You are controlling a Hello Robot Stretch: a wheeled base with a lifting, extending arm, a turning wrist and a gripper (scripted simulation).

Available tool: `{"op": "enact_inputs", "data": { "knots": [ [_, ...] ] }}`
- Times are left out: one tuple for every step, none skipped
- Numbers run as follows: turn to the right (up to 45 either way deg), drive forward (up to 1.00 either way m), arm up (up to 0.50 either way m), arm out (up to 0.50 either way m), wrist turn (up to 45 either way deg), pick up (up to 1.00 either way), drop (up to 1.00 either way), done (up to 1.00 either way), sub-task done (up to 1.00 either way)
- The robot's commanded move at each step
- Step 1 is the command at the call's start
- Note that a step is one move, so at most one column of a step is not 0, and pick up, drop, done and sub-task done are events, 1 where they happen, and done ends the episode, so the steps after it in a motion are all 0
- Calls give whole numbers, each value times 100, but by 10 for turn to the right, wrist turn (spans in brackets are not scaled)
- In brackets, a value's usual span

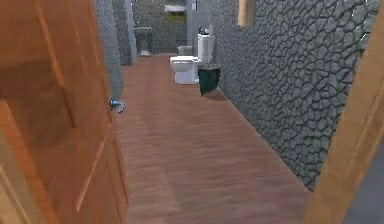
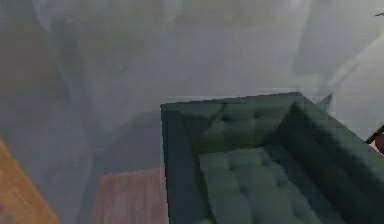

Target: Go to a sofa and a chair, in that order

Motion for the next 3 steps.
{"op": "enact_inputs", "data": {
  "knots": [
    [0,20,0,0,0,0,0,0,0],
    [90,0,0,0,0,0,0,0,0],
    [0,80,0,0,0,0,0,0,0]
  ]
}}
